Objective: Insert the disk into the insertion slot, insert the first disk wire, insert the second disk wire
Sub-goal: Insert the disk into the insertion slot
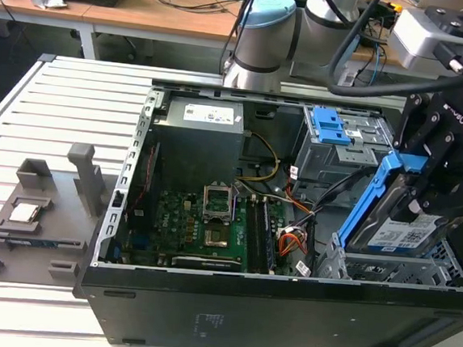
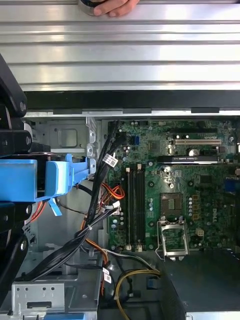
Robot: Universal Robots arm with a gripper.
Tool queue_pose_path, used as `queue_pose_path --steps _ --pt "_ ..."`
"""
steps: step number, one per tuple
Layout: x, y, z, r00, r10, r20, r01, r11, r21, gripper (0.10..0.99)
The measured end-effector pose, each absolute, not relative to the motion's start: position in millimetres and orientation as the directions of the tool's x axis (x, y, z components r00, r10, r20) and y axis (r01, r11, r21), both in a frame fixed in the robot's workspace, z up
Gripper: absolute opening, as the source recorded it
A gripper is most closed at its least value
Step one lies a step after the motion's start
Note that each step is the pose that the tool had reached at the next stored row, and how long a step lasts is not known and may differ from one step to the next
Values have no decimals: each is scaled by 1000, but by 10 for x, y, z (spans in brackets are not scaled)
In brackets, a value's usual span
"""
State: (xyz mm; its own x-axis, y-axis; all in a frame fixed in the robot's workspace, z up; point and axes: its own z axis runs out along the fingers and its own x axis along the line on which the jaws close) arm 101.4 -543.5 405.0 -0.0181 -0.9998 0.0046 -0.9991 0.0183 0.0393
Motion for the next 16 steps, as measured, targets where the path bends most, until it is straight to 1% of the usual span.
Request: queue_pose_path --steps 16 --pt "1014 -5435 3897 -18 -1000 5 -999 18 39 361"
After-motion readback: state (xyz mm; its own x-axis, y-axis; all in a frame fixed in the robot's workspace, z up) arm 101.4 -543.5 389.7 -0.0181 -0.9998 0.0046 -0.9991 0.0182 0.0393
